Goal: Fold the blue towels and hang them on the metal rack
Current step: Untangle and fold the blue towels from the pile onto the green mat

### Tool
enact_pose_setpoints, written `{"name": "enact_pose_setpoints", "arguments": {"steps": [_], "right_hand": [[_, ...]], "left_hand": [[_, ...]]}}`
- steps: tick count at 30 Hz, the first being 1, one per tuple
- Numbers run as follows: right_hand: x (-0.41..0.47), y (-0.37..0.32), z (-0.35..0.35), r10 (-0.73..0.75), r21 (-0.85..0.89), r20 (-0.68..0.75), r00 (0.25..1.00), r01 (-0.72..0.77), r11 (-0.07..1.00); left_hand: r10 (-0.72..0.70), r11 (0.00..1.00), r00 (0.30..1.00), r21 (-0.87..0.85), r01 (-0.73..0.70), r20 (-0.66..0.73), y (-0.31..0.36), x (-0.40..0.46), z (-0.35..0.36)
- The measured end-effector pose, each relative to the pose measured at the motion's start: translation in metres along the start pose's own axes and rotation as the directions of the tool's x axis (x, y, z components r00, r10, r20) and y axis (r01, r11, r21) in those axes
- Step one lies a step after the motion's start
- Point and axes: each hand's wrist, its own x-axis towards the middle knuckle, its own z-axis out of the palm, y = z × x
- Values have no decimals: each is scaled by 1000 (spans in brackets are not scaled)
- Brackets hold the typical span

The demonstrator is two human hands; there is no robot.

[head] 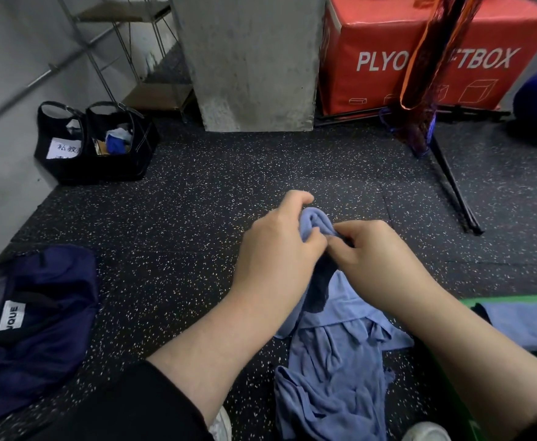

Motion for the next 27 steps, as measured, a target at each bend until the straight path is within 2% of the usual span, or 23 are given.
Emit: {"name": "enact_pose_setpoints", "arguments": {"steps": [3,5,7,9,11,13,16,17,21,25,27], "right_hand": [[3,3,1,40,100,3,999,-40,994],[5,6,0,84,242,27,996,-88,966],[7,7,-2,116,473,66,991,-133,871],[8,9,-5,119,610,143,982,-182,771],[8,13,-6,96,600,146,985,-165,782],[10,18,-5,112,521,66,992,-130,843],[12,20,-6,98,399,1,995,-90,912],[11,17,-8,70,373,0,998,-65,926],[11,11,-18,-16,378,-2,1000,15,926],[10,9,-32,-53,414,82,995,15,910],[10,9,-39,-91,315,97,991,56,947]], "left_hand": [[80,997,996,14,-80,36,4,-5,3],[116,993,992,12,-117,52,5,-7,5],[136,990,988,11,-137,67,6,-7,5],[137,990,986,-31,-135,90,6,-5,3],[103,991,985,-105,-88,140,5,-4,1],[54,980,986,-196,-23,155,3,-4,1],[-40,976,999,-211,44,20,-4,6,-1],[-65,980,998,-189,69,27,-8,10,-3],[-134,953,923,-207,219,362,-23,15,-1],[-115,914,902,-311,260,416,-26,11,5],[-78,914,902,-331,234,424,-23,11,5]]}}
